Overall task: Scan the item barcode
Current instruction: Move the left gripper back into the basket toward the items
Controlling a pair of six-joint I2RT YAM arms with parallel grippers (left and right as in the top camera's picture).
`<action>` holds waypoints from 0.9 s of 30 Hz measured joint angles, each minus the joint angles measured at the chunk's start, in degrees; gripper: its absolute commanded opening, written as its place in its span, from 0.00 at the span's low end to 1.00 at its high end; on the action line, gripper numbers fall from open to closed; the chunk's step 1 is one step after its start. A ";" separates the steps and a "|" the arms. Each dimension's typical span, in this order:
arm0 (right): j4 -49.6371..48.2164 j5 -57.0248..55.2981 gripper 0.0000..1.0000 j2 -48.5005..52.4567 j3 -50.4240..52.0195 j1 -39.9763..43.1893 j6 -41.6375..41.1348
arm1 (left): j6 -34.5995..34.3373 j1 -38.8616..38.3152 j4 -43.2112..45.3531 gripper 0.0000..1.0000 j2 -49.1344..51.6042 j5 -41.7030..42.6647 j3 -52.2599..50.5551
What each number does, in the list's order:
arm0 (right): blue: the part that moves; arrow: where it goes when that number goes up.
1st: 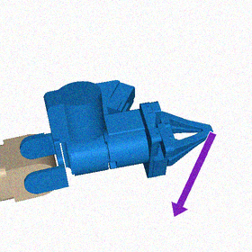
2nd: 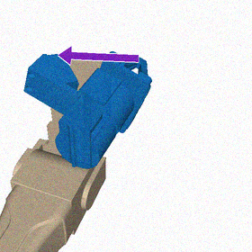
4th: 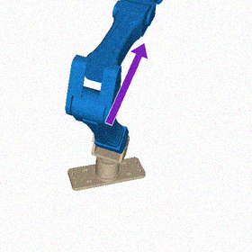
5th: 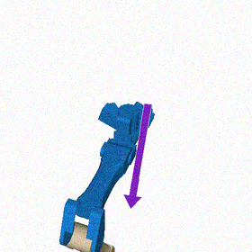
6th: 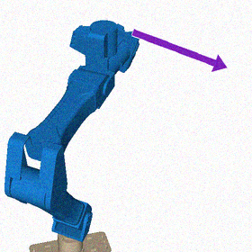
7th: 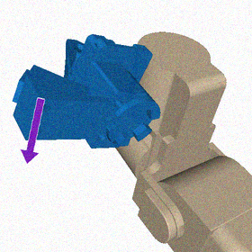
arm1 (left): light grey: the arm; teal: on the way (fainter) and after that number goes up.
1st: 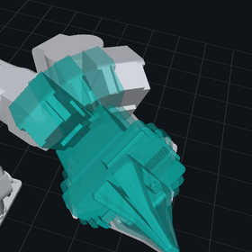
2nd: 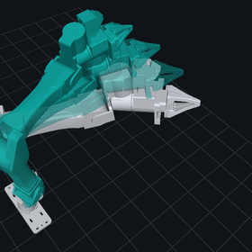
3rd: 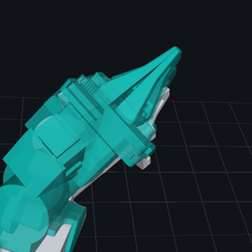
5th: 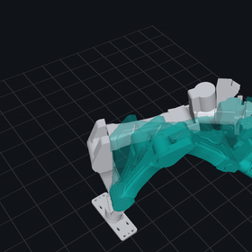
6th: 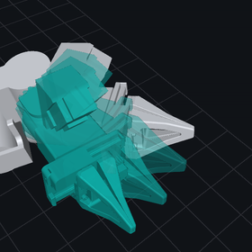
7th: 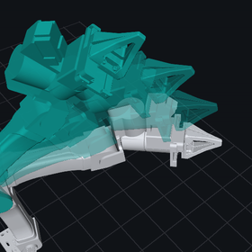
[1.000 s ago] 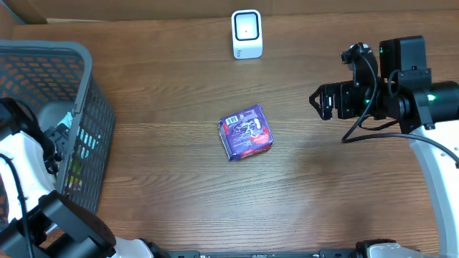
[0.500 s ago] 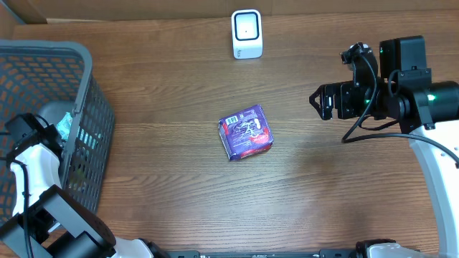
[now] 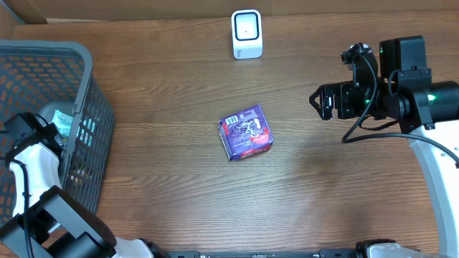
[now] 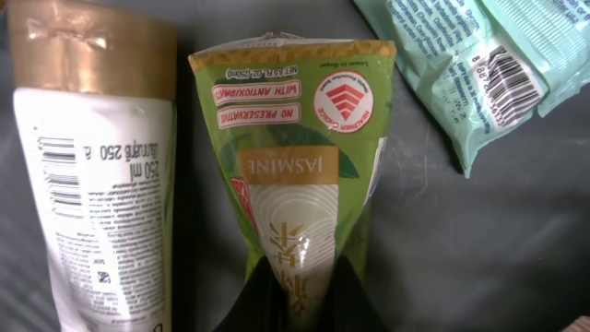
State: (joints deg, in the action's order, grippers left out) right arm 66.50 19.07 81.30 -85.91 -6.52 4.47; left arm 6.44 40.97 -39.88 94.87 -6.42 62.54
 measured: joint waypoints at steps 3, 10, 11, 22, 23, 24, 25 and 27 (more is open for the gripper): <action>0.00 0.00 1.00 0.00 0.00 0.00 0.02 | -1.09 0.02 -5.16 0.04 0.02 0.13 2.69; 0.02 0.00 1.00 0.00 0.00 0.00 0.02 | -4.11 0.02 -17.70 0.04 0.11 0.94 22.34; 0.02 0.00 1.00 0.00 0.00 0.00 0.02 | -4.57 0.02 -19.45 0.04 0.02 1.42 26.29; 0.02 0.00 1.00 0.00 0.00 0.00 0.02 | -5.51 -0.90 -32.92 0.04 -4.98 24.28 51.84; 0.00 0.00 1.00 0.00 0.00 0.00 0.00 | -5.49 -1.44 -33.14 0.04 -5.88 26.18 52.24; 0.00 0.00 1.00 0.00 0.00 0.00 0.00 | -5.46 -2.12 -33.42 0.04 -6.75 27.32 52.50; 0.00 -0.02 1.00 0.00 0.00 0.00 0.02 | -5.49 -2.73 -33.64 0.15 -7.45 27.50 52.65; 0.02 -0.02 1.00 0.00 0.00 0.00 0.00 | -5.79 -3.65 -34.07 0.57 -8.22 26.21 52.72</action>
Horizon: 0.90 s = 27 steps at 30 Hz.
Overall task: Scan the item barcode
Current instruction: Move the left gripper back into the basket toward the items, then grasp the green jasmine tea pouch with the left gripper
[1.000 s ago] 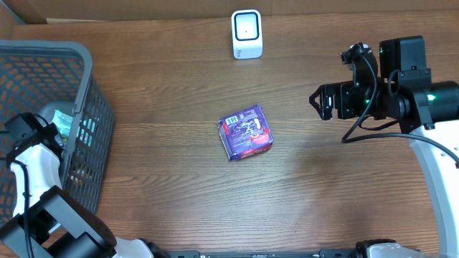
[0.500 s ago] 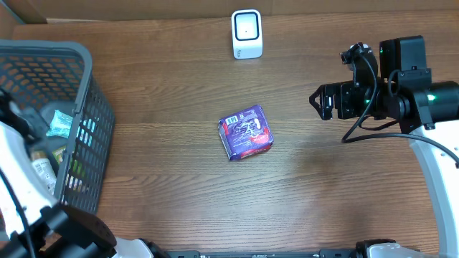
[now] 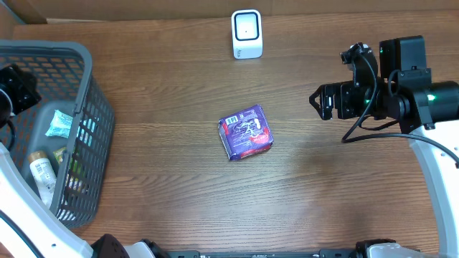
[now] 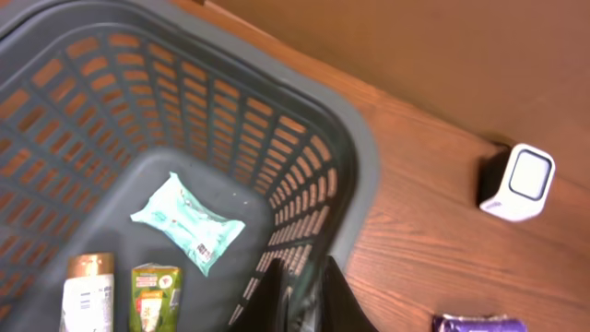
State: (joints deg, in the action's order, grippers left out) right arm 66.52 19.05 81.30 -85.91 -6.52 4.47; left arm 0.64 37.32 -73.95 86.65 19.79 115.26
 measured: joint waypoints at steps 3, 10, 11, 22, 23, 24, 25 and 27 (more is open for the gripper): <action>0.02 0.02 1.00 0.00 0.00 0.00 0.02 | -3.43 -0.04 -1.51 0.89 0.13 -5.27 -0.22; -0.02 0.02 1.00 0.00 0.00 0.00 0.02 | -8.13 2.10 -2.05 0.88 3.37 -14.34 -8.66; 0.00 0.02 1.00 0.00 0.00 0.00 0.00 | -8.31 2.36 -1.75 0.88 4.52 -14.97 -10.93; 0.13 0.02 1.00 0.00 0.00 0.00 0.02 | -9.33 2.80 11.02 0.87 10.01 -18.25 -31.71; 0.17 0.00 1.00 0.00 0.00 0.00 0.00 | -9.33 2.80 12.13 0.88 10.01 -18.73 -33.00; 0.13 0.00 1.00 0.00 0.00 0.00 0.02 | -9.33 2.80 13.27 0.88 10.01 -19.28 -34.32; 0.15 0.00 1.00 0.00 0.00 0.00 0.00 | -9.33 2.80 14.14 0.89 10.01 -19.91 -35.67; 0.15 0.02 1.00 0.00 0.00 0.00 0.00 | -9.31 2.80 15.89 0.92 10.01 -21.42 -38.23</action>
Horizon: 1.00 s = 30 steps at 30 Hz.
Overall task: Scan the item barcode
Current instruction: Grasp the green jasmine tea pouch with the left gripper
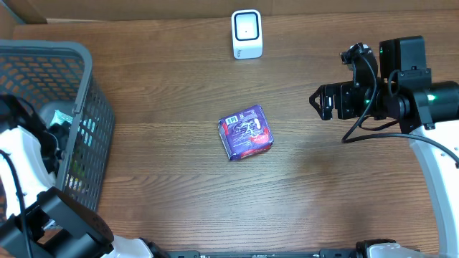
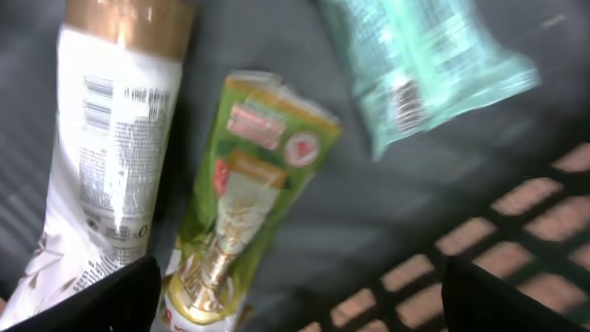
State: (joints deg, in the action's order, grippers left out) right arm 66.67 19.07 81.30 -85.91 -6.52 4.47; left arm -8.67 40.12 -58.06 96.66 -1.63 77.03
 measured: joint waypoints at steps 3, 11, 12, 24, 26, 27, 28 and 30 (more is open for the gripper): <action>-0.02 -0.02 1.00 0.00 0.00 0.00 0.02 | 0.00 0.00 3.43 0.93 0.00 -2.27 -3.96; 0.02 0.00 1.00 0.35 0.00 0.00 0.02 | 0.00 0.15 14.71 0.95 0.00 -5.53 -14.08; 0.02 0.02 1.00 0.57 0.00 0.00 0.02 | 0.00 0.17 15.89 0.93 0.00 -5.64 -14.99; 0.39 0.04 1.00 2.58 0.00 0.00 0.00 | 0.20 0.52 17.81 0.04 -1.55 -6.40 -18.45; 0.44 0.04 1.00 2.69 0.00 0.00 0.02 | 0.17 0.52 17.33 0.04 -1.51 -6.40 -18.23; 0.46 0.07 1.00 2.71 0.00 0.00 0.02 | 0.17 0.52 16.22 0.04 -1.51 -6.47 -17.75; 0.42 0.09 1.00 2.71 0.00 0.00 0.02 | 0.20 0.48 14.84 0.04 -1.44 -6.49 -17.20; 0.44 0.09 1.00 2.71 0.02 0.00 0.02 | 0.17 0.37 9.79 0.04 -0.92 -6.36 -14.23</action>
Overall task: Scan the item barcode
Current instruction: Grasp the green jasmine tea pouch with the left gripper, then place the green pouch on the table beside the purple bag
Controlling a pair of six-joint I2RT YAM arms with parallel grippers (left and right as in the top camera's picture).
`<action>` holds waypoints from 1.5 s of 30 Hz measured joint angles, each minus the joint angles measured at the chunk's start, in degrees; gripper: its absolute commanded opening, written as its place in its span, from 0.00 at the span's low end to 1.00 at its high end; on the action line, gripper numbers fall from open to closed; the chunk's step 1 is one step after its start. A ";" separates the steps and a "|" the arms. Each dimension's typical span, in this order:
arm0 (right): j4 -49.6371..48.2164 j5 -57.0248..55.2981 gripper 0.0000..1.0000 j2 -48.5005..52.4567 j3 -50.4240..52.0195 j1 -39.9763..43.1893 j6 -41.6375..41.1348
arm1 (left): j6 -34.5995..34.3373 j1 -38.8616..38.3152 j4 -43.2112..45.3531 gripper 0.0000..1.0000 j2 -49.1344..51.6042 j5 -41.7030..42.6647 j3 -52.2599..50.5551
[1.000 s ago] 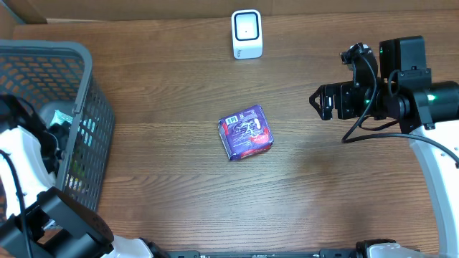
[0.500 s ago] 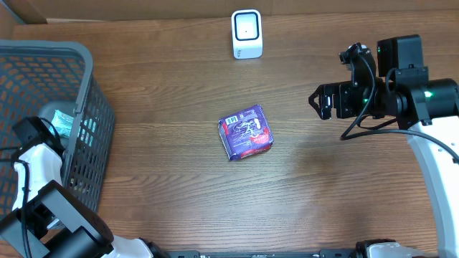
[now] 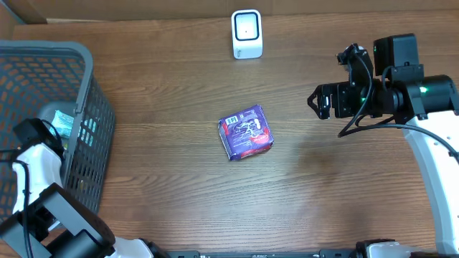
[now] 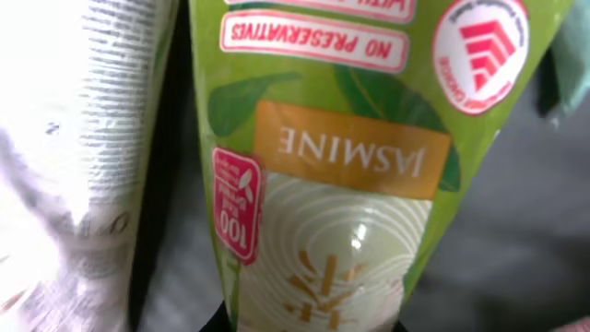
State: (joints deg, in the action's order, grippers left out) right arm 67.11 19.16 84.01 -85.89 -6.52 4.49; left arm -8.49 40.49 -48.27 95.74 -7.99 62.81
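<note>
A green jasmine tea pack [image 4: 350,184] fills the left wrist view, lying on the basket floor. My left gripper [image 4: 318,325] is down inside the grey basket [image 3: 86,64]. Only the dark tips of its fingers [image 4: 232,321] show at the frame's lower edge, one against each side of the pack. The white scanner [image 3: 246,33] stands at the table's far edge. My right gripper [image 3: 319,102] hovers at the right of the table, too small to tell its jaws. A purple packet [image 3: 246,132] lies mid-table.
A white bottle [image 4: 83,138] lies right beside the pack on its left. A teal wipes pack [image 3: 61,122] lies farther in the basket. The basket's mesh walls surround my left arm [image 3: 32,140].
My left gripper was wide open above the pack and bottle; now it sits much closer, its fingers narrowed onto the pack's sides. The right arm shifted slightly.
My left gripper was first low in the basket with its fingers around the pack's narrow end. Then it was high above the basket, shut and empty. It was then back in the basket wide open, and now it is around the pack's wider part.
</note>
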 measured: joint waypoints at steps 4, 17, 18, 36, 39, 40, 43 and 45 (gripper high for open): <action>0.00 0.09 1.00 0.00 0.02 0.00 0.00 | 0.02 0.00 -9.94 0.04 0.94 0.00 12.70; -0.09 0.11 1.00 0.02 0.09 0.00 0.00 | 0.00 -7.87 -36.68 0.05 -3.08 16.70 63.93; -0.20 0.11 1.00 0.02 0.09 0.00 -0.02 | 0.00 -9.49 -37.79 0.04 -3.78 18.49 64.19; -0.50 0.11 1.00 0.02 0.09 0.00 0.02 | -11.91 -51.67 -14.21 0.04 -1.18 17.94 19.10; -0.48 0.11 1.00 0.02 0.09 0.00 0.02 | -16.81 -55.69 -4.98 0.04 0.17 16.50 10.34; -0.48 0.11 1.00 0.02 0.09 0.00 -0.02 | -18.53 -56.92 -2.23 0.04 0.59 15.87 7.65; -0.46 0.09 1.00 0.02 0.09 0.00 0.00 | -21.92 -59.41 5.20 0.04 1.20 13.62 1.99; -0.48 0.11 1.00 0.02 0.09 0.00 -0.02 | -23.30 -60.70 10.80 0.04 1.53 12.00 -0.68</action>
State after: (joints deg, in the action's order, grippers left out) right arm 66.63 19.27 84.03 -85.80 -6.52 4.47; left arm -31.79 -20.21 -37.47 97.27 4.01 62.13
